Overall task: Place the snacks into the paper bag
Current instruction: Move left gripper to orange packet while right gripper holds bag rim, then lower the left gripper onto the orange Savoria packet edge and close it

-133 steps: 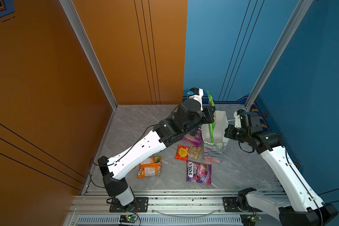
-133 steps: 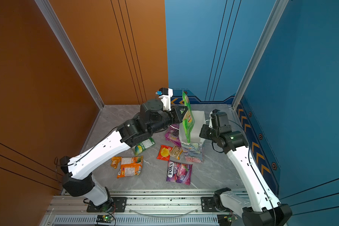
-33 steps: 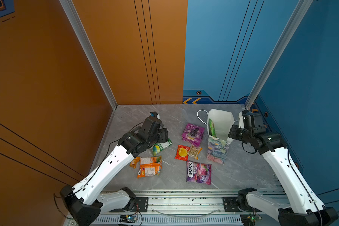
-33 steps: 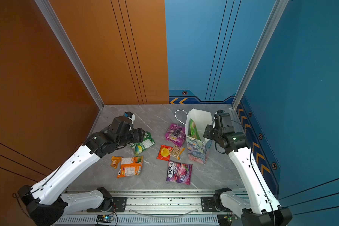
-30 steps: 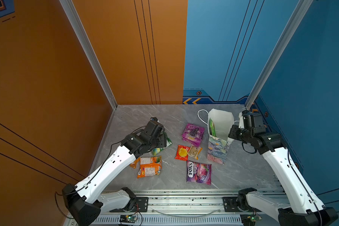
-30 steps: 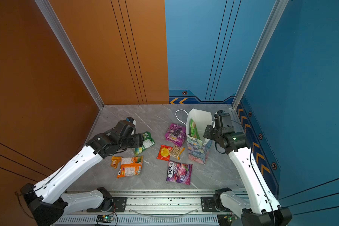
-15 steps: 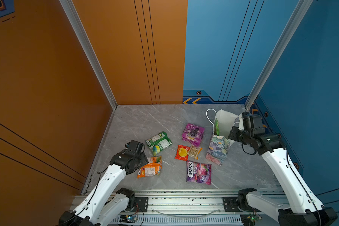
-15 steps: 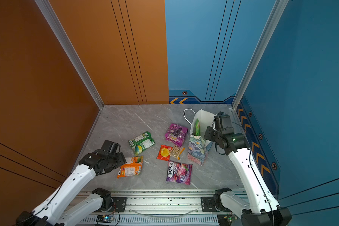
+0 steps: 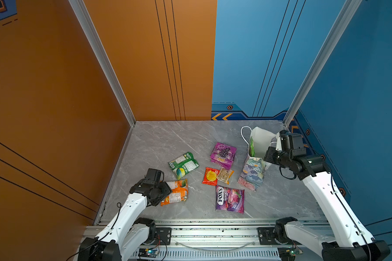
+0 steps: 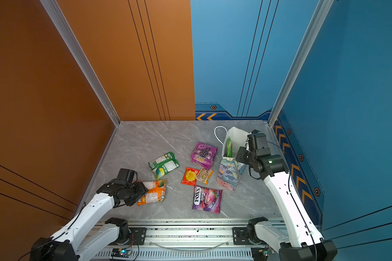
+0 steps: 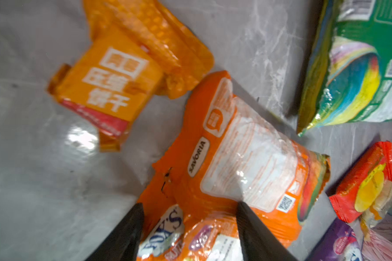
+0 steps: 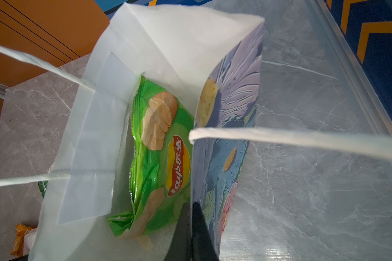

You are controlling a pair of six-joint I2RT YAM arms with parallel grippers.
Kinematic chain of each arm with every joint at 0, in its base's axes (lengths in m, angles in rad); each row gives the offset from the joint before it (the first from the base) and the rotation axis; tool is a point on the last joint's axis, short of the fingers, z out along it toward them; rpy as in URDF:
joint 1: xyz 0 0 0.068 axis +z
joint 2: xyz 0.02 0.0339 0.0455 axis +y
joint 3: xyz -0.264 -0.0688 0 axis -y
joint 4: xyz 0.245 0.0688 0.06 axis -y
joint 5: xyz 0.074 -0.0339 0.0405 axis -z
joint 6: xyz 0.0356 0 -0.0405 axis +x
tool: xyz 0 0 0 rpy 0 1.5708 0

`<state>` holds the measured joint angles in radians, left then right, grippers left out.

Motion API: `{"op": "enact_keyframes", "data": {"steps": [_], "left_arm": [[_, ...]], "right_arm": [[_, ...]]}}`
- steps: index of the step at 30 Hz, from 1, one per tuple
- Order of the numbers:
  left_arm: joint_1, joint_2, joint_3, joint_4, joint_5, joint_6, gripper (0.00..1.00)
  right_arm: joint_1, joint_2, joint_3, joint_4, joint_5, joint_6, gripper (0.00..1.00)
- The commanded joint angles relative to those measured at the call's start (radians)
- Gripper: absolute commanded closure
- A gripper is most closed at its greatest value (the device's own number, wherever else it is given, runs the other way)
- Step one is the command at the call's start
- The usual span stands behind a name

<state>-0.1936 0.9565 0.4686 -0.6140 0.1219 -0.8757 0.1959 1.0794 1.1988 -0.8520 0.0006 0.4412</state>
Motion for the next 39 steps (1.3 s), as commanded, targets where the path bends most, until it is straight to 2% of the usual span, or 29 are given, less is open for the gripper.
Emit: {"op": "enact_keyframes", "data": {"steps": [1, 5, 8, 15, 20, 27, 31, 33, 39], "left_arm": [[-0.082, 0.042, -0.021, 0.122, 0.049, -0.049, 0.35], [-0.209, 0.12, 0.039, 0.157, 0.004, -0.088, 0.35], [-0.251, 0.142, 0.065, 0.152, -0.029, -0.098, 0.33], [-0.23, -0.006, -0.031, 0.146, -0.082, -0.123, 0.28], [-0.18, -0.023, -0.054, 0.114, -0.047, -0.09, 0.28], [-0.196, 0.1, -0.038, 0.163, 0.031, -0.051, 0.44], [-0.234, 0.185, 0.0, 0.163, 0.03, -0.028, 0.54], [-0.24, 0.208, 0.008, 0.164, 0.024, -0.026, 0.63], [-0.257, 0.199, 0.026, 0.164, -0.014, -0.019, 0.78]], "right_arm": [[-0.006, -0.01, -0.017, 0.006, -0.013, -0.006, 0.98], [-0.003, -0.006, -0.014, 0.007, -0.022, -0.001, 0.98], [-0.003, -0.012, -0.016, 0.004, -0.021, 0.0, 0.98], [-0.004, -0.013, -0.017, -0.002, -0.016, -0.005, 0.98], [-0.002, -0.003, -0.017, 0.006, -0.028, -0.001, 0.98], [0.001, -0.006, -0.018, 0.003, -0.024, 0.002, 0.98], [0.003, -0.003, -0.014, 0.002, -0.024, 0.001, 0.98], [0.003, -0.001, -0.013, 0.002, -0.024, 0.001, 0.98], [0.004, 0.002, -0.006, -0.002, -0.021, -0.004, 0.98]]}}
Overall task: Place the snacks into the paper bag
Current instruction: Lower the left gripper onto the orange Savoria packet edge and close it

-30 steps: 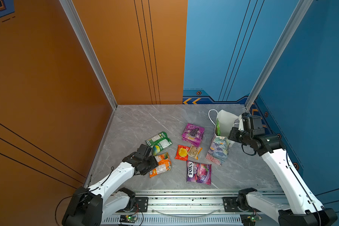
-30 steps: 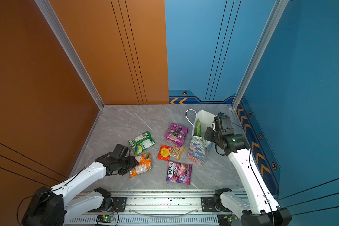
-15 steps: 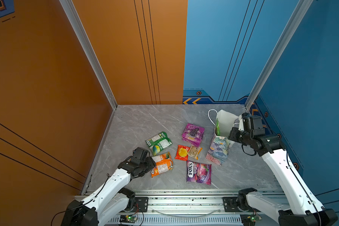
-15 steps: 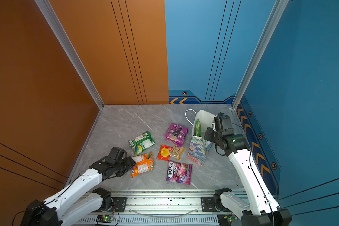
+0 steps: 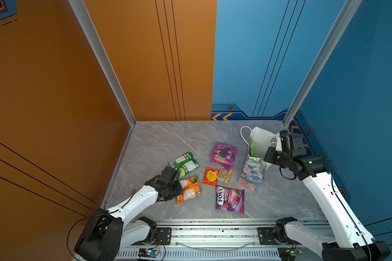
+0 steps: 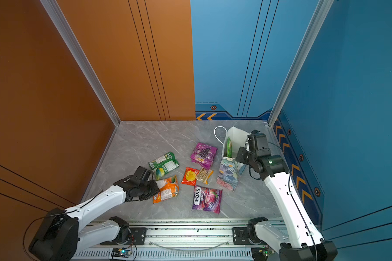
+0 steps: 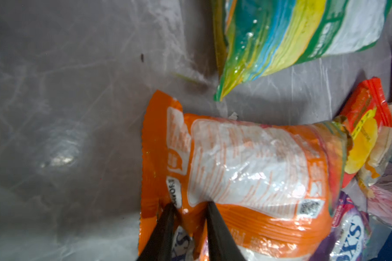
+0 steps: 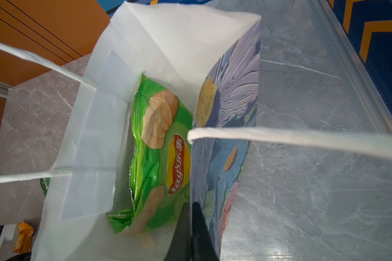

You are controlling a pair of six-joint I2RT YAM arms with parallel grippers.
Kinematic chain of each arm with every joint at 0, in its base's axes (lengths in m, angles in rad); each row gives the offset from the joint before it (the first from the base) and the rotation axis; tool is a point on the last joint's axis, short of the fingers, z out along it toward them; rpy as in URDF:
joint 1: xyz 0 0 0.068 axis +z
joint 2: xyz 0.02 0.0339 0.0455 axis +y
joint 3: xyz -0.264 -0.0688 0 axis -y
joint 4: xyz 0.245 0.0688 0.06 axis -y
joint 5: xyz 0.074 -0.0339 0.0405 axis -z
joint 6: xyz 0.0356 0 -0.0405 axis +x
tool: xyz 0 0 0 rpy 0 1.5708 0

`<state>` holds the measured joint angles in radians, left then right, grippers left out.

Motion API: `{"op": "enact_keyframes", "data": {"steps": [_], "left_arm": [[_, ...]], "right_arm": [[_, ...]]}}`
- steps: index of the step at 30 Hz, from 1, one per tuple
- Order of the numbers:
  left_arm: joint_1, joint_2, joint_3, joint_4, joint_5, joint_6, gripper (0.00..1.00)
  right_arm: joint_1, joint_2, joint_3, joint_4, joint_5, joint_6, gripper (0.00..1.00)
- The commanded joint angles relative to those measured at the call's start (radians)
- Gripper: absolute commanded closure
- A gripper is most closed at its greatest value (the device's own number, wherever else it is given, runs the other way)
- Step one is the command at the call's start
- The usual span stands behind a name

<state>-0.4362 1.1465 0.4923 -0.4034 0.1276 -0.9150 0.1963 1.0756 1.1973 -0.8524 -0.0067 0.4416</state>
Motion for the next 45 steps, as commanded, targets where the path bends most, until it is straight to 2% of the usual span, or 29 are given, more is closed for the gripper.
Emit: {"op": "enact_keyframes", "data": {"steps": [1, 6, 14, 17, 22, 27, 32, 36, 39, 43, 45], "left_arm": [[-0.016, 0.008, 0.005, -0.046, -0.024, 0.022, 0.8], [-0.027, -0.003, 0.011, -0.05, -0.053, 0.031, 0.89], [-0.101, -0.038, 0.066, -0.159, -0.19, 0.044, 0.97], [-0.134, -0.069, 0.086, -0.23, -0.231, 0.038, 0.84], [-0.148, -0.172, 0.073, -0.324, -0.229, -0.001, 0.61], [-0.147, -0.242, 0.03, -0.351, -0.187, -0.027, 0.47], [-0.171, -0.171, 0.035, -0.342, -0.168, -0.021, 0.36], [-0.205, -0.104, 0.037, -0.247, -0.116, -0.017, 0.34], [-0.219, -0.041, 0.042, -0.219, -0.121, -0.025, 0.35], [-0.224, 0.011, 0.044, -0.195, -0.134, -0.023, 0.41], [-0.225, 0.025, 0.04, -0.183, -0.139, -0.024, 0.48]], "right_arm": [[0.003, 0.007, -0.003, -0.001, -0.013, -0.006, 0.98], [0.004, 0.006, -0.001, -0.003, -0.013, -0.007, 0.98], [0.003, 0.003, -0.004, -0.004, -0.011, -0.007, 0.98], [0.005, 0.001, -0.003, -0.004, -0.009, -0.007, 0.98], [0.004, 0.001, -0.004, -0.005, -0.009, -0.005, 0.98], [0.007, 0.001, -0.01, -0.002, -0.009, -0.003, 0.98], [0.012, 0.002, -0.009, 0.0, -0.011, -0.001, 0.98], [0.014, 0.001, -0.014, 0.0, -0.009, -0.001, 0.98], [0.014, 0.0, -0.016, 0.0, -0.007, 0.0, 0.98], [0.013, 0.0, -0.021, 0.0, -0.006, -0.001, 0.98], [0.013, 0.0, -0.021, 0.0, -0.007, -0.001, 0.98]]}}
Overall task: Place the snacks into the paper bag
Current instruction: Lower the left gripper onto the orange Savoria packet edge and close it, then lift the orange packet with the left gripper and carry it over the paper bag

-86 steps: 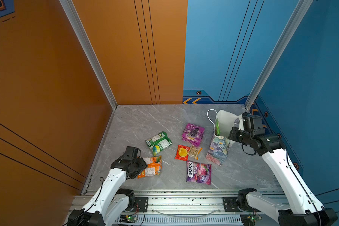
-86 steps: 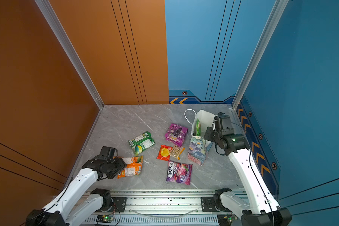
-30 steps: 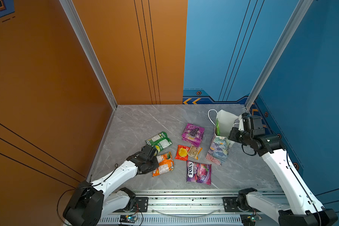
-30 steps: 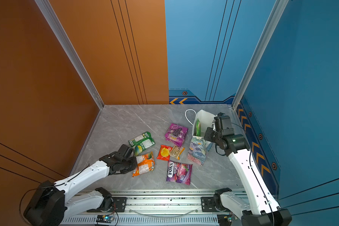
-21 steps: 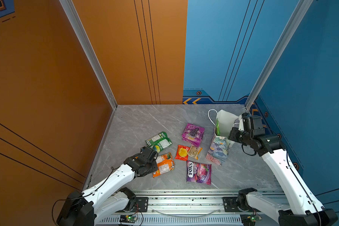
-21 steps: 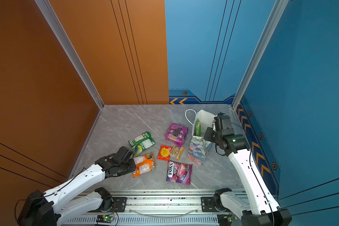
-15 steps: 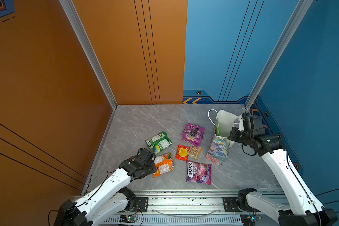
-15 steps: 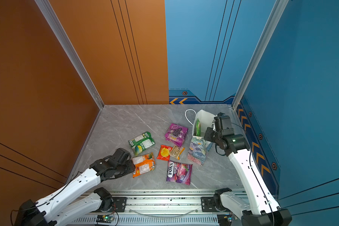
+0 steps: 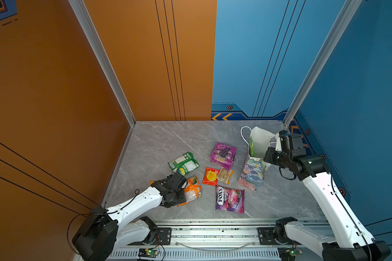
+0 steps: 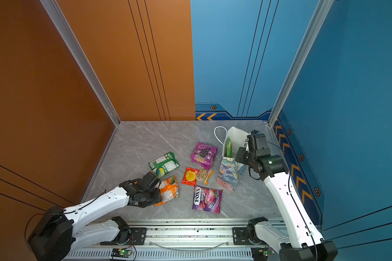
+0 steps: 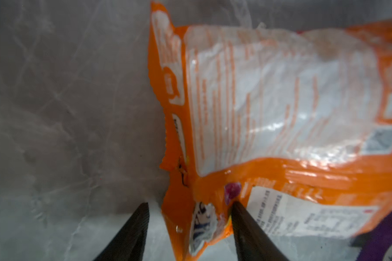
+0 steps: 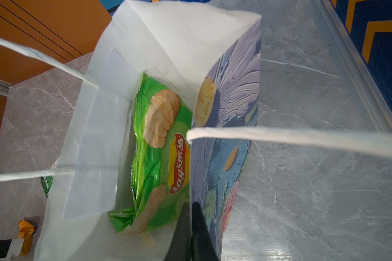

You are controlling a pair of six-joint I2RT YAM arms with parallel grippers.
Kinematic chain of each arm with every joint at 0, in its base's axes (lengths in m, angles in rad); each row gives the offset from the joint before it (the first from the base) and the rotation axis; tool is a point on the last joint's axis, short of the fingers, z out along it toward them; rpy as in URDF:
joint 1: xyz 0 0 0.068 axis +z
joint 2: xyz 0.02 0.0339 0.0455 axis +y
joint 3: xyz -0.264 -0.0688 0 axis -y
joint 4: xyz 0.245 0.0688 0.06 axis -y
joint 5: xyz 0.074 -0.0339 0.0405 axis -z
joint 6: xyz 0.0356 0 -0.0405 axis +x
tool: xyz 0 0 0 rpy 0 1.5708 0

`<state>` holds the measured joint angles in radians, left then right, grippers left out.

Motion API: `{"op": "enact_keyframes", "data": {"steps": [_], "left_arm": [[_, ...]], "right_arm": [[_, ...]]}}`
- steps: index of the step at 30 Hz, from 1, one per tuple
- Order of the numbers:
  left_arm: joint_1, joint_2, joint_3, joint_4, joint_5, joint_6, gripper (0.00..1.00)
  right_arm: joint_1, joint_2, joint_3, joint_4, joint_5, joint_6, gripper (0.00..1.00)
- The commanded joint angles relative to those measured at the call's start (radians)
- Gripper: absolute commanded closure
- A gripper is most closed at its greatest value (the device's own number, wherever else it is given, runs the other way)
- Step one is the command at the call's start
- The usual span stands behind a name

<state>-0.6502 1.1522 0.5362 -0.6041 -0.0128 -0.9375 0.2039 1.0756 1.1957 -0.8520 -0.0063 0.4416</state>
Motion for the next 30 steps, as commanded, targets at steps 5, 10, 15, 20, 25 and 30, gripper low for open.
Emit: {"op": "enact_keyframes", "data": {"steps": [5, 10, 15, 20, 25, 30], "left_arm": [[-0.011, 0.02, -0.008, 0.049, -0.013, 0.002, 0.69], [-0.014, -0.022, -0.005, 0.05, -0.044, 0.015, 0.88], [-0.016, -0.105, -0.001, 0.042, -0.086, 0.034, 0.93], [-0.039, -0.186, 0.03, -0.002, -0.146, 0.08, 1.0], [-0.079, -0.291, 0.075, -0.028, -0.209, 0.154, 1.0], [-0.091, -0.365, 0.123, -0.034, -0.233, 0.237, 1.0]], "right_arm": [[0.005, 0.0, -0.019, -0.001, -0.009, -0.001, 0.98], [0.006, -0.002, -0.018, 0.0, -0.008, -0.001, 0.98], [0.005, 0.001, -0.009, -0.004, -0.008, 0.0, 0.98], [0.007, 0.006, 0.003, -0.01, -0.007, -0.004, 0.98], [0.006, 0.007, 0.016, -0.018, 0.003, -0.01, 0.98], [0.006, 0.005, 0.028, -0.026, 0.005, -0.013, 0.98]]}}
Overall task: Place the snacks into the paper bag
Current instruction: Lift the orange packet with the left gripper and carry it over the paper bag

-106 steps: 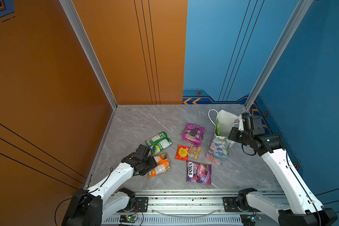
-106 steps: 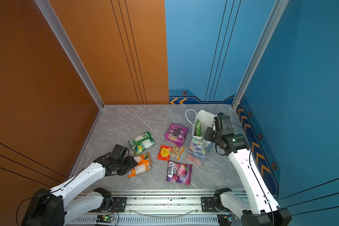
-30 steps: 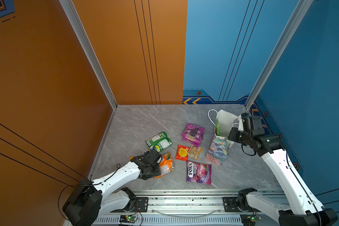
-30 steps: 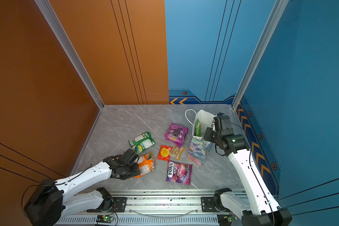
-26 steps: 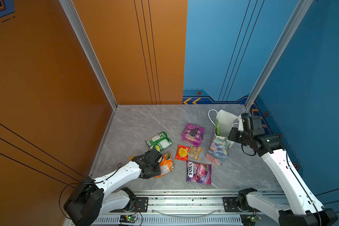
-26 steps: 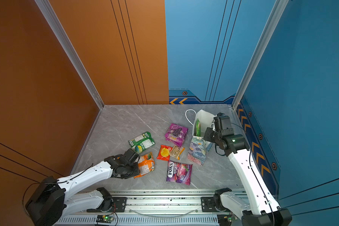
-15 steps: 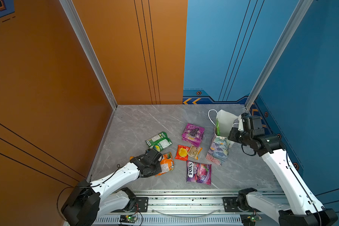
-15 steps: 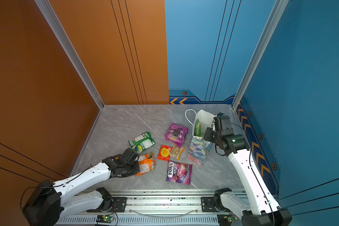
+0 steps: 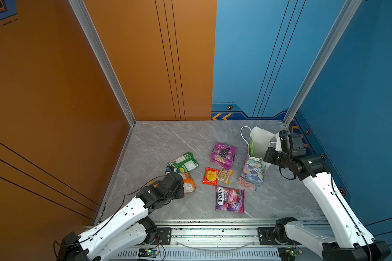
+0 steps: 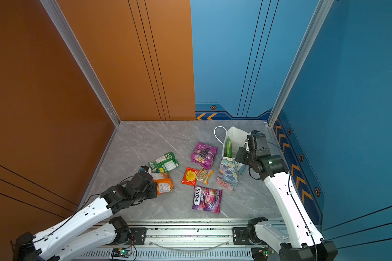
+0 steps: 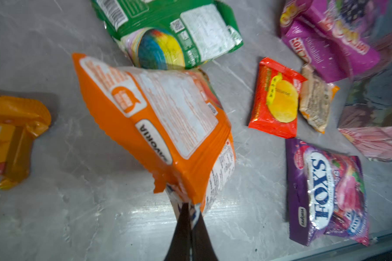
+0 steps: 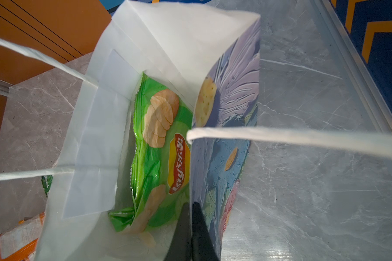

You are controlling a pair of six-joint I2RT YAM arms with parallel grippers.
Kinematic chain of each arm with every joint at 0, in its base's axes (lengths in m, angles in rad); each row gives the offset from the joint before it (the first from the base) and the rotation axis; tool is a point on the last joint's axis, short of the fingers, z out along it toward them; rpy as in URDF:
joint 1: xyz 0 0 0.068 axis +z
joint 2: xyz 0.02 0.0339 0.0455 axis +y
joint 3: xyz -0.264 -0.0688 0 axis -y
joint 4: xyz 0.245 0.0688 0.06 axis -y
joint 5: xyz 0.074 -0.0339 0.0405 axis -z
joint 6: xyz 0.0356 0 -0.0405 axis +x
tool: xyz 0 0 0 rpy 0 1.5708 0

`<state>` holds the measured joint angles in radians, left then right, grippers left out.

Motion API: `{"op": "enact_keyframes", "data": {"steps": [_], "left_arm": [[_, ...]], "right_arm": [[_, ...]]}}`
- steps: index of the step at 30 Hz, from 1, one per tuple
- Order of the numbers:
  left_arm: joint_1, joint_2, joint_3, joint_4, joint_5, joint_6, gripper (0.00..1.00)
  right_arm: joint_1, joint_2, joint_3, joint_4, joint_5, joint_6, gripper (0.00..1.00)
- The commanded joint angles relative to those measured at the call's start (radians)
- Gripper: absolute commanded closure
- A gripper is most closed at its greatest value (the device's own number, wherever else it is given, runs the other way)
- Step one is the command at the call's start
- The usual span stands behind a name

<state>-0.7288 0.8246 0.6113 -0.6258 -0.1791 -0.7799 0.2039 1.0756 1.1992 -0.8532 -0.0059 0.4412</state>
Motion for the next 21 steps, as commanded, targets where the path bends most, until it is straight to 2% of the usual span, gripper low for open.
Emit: {"op": "enact_keyframes", "data": {"steps": [1, 13, 21], "left_arm": [[-0.016, -0.045, 0.055, -0.012, -0.068, 0.093, 1.0], [-0.082, -0.059, 0.157, -0.035, -0.094, 0.236, 1.0], [-0.099, 0.042, 0.302, -0.093, -0.14, 0.343, 1.0]], "right_arm": [[0.008, 0.003, 0.025, -0.025, 0.006, -0.013, 0.98], [0.008, 0.0, 0.025, -0.027, 0.007, -0.012, 0.98], [0.007, -0.002, 0.031, -0.032, 0.006, -0.012, 0.98]]}}
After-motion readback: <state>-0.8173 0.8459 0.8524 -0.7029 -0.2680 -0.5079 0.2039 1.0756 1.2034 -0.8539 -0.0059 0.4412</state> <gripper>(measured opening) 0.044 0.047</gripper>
